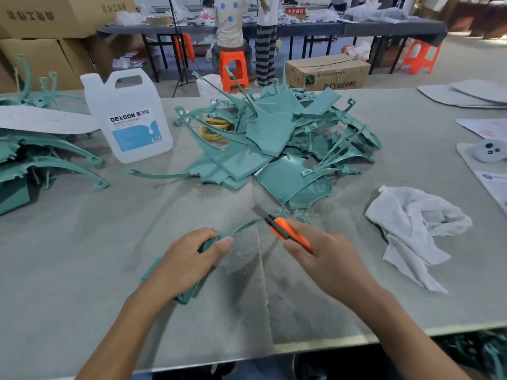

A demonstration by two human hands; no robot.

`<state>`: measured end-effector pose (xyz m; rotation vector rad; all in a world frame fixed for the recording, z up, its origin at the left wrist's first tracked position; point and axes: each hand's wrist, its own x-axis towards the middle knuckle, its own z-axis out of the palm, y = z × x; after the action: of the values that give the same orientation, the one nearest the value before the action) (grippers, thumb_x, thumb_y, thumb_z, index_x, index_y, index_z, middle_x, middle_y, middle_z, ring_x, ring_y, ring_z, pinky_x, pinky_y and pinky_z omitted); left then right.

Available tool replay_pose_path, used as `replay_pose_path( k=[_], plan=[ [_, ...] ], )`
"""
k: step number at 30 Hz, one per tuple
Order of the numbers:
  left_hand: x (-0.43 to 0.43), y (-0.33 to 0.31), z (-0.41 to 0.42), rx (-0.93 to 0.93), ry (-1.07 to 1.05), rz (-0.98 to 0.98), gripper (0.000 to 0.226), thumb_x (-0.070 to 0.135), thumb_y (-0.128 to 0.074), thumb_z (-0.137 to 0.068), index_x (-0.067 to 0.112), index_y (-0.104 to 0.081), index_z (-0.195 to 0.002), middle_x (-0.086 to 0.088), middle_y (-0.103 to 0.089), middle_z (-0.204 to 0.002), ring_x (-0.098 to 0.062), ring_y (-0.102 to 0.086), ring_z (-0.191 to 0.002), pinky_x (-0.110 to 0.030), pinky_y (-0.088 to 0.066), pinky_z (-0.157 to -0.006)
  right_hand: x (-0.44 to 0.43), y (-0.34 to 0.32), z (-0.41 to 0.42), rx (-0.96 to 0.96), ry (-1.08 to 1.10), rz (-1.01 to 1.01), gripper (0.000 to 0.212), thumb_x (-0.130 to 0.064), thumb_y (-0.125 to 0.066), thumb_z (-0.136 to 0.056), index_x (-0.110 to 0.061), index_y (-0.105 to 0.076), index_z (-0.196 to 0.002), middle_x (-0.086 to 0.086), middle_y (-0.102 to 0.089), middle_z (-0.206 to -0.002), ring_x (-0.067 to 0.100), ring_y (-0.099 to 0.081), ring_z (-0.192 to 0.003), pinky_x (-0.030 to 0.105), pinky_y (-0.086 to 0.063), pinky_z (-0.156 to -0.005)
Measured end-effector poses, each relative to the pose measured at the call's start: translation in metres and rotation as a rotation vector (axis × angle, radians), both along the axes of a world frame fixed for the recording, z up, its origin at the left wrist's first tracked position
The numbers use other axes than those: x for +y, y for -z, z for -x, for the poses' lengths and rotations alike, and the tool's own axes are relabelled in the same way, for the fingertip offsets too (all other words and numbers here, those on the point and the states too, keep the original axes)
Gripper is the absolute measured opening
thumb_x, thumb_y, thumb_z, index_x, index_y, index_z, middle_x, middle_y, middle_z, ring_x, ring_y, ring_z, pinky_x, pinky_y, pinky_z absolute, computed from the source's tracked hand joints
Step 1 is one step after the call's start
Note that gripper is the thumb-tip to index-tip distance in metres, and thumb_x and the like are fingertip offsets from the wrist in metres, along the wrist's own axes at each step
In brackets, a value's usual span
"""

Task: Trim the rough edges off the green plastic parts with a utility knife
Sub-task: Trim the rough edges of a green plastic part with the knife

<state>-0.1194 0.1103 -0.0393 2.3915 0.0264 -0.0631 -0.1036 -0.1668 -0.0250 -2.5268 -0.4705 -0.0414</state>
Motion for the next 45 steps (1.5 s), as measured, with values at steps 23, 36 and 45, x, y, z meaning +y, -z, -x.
replay_pose_path(
  k=[23,36,45],
  plan=[
    [0.011,-0.015,0.017,-0.333,-0.334,0.019,0.043,0.075,-0.044,-0.089,0.039,-0.056,-0.109,0.023,-0.063,-0.113,-0.002,-0.057,-0.103,-0.029,-0.042,-0.087,-0.017,0.016,-0.008,0.031,0.195,0.039,0.023,-0.046,-0.046,-0.102,-0.035,-0.056,-0.12,-0.012,-0.059,-0.071,0.016,-0.06,-0.067,0.033,-0.045,-0.06],
    [0.044,0.031,0.094,0.017,0.005,-0.366,0.123,0.1,-0.047,-0.054,0.045,-0.007,-0.156,0.027,0.005,-0.161,0.006,-0.002,-0.147,-0.021,-0.006,-0.116,-0.043,0.023,0.028,0.125,0.215,-0.145,0.039,-0.059,-0.05,-0.092,-0.067,-0.044,-0.13,-0.026,-0.067,-0.076,0.003,-0.061,-0.055,0.037,-0.059,-0.059],
    [0.041,0.034,0.043,0.008,-0.055,-0.513,0.114,0.105,-0.028,-0.061,0.053,0.017,-0.152,0.012,0.008,-0.167,-0.019,-0.013,-0.148,-0.039,-0.015,-0.114,-0.037,0.01,0.029,0.107,0.142,-0.155,0.03,-0.059,-0.051,-0.094,-0.08,-0.041,-0.113,-0.024,-0.067,-0.079,0.004,-0.063,-0.062,0.04,-0.059,-0.058]
  ],
)
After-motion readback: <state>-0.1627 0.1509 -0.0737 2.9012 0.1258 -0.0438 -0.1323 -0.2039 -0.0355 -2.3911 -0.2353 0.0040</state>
